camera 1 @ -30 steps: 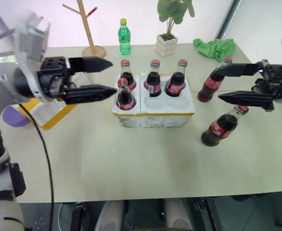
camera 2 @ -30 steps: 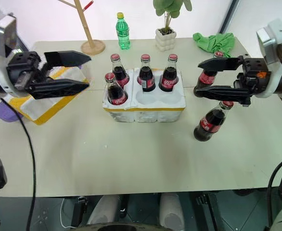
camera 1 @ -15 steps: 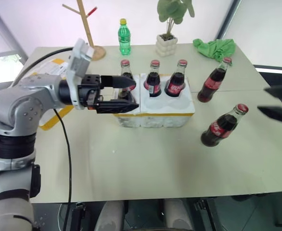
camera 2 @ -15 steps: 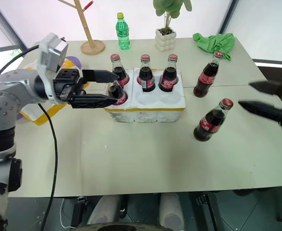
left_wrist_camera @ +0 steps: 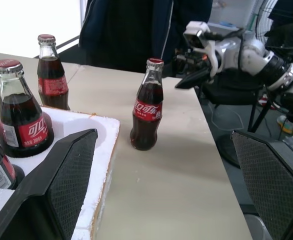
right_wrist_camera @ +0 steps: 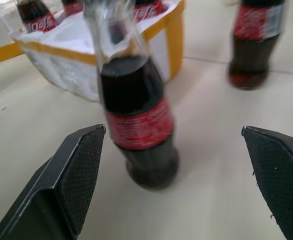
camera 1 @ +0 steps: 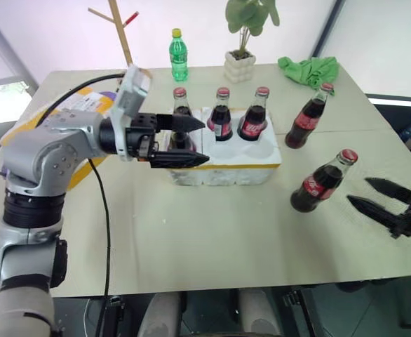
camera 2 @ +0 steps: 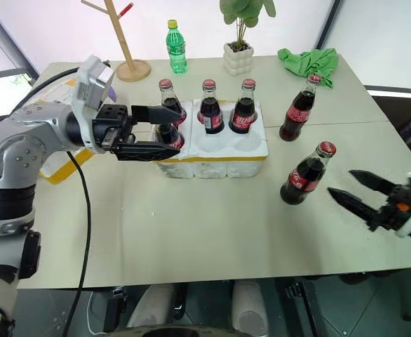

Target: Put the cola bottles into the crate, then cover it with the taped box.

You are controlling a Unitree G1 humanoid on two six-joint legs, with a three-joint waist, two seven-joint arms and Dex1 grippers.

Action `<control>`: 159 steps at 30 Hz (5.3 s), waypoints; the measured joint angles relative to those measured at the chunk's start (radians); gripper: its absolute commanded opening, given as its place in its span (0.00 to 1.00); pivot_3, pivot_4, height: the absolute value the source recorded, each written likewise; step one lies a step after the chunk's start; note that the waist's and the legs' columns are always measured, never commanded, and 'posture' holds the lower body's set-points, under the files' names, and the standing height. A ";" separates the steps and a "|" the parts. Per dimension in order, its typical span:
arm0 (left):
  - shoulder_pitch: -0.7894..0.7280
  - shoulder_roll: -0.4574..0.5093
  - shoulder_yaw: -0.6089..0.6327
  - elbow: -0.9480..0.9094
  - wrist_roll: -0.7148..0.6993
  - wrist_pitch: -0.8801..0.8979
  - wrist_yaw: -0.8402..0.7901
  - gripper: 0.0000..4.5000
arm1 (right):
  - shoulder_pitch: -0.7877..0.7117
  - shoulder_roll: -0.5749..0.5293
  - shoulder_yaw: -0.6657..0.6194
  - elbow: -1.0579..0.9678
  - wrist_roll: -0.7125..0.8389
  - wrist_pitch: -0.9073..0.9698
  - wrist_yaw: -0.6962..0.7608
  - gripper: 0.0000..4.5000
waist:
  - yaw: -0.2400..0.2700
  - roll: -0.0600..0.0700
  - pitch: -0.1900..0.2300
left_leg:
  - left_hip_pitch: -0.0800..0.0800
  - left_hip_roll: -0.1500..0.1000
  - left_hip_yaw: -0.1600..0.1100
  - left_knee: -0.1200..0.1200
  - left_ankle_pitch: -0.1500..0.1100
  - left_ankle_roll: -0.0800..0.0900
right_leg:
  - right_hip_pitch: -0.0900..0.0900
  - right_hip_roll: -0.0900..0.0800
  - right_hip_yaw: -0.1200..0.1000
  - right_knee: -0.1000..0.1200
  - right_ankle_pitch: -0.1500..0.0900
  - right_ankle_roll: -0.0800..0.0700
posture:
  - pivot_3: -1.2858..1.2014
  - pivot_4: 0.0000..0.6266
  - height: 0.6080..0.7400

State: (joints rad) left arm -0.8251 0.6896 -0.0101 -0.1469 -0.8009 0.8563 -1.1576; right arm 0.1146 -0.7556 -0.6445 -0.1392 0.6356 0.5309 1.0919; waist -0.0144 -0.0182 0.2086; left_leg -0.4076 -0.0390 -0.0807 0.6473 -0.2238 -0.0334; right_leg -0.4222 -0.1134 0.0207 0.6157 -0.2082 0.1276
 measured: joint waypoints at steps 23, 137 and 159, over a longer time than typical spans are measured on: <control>0.000 -0.009 -0.005 -0.023 0.004 0.003 0.013 0.99 | -0.183 0.034 0.217 0.166 -0.034 -0.086 -0.057 1.00 | 0.001 0.000 0.000 | 0.000 0.000 -0.001 0.000 0.000 0.000 | 0.000 0.000 0.000 0.000 0.000 0.000 | 0.52 0.24 1.00; 0.180 0.128 0.140 -0.163 -0.104 0.000 0.185 1.00 | -0.816 0.001 0.432 0.697 -0.316 -0.202 -0.201 0.99 | -0.030 0.004 0.004 | -0.001 0.001 0.000 -0.003 0.001 -0.001 | -0.004 0.002 0.001 0.000 0.003 0.001 | 0.52 0.24 1.00; 0.195 0.134 0.148 -0.222 -0.143 0.035 0.212 1.00 | -1.074 0.155 0.438 1.170 -0.398 -0.431 -0.309 0.99 | -0.032 0.004 0.004 | -0.001 0.001 -0.001 -0.003 0.001 -0.001 | -0.003 0.002 0.001 0.000 0.004 0.001 | 0.52 0.24 1.00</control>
State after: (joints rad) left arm -0.6301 0.8240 0.1380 -0.3686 -0.9441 0.8915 -0.9453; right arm -0.9599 -0.6006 -0.2065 1.0306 0.2375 0.0999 0.7827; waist -0.0461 -0.0145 0.2124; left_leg -0.4086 -0.0383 -0.0817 0.6440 -0.2231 -0.0343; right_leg -0.4256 -0.1111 0.0213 0.6154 -0.2047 0.1289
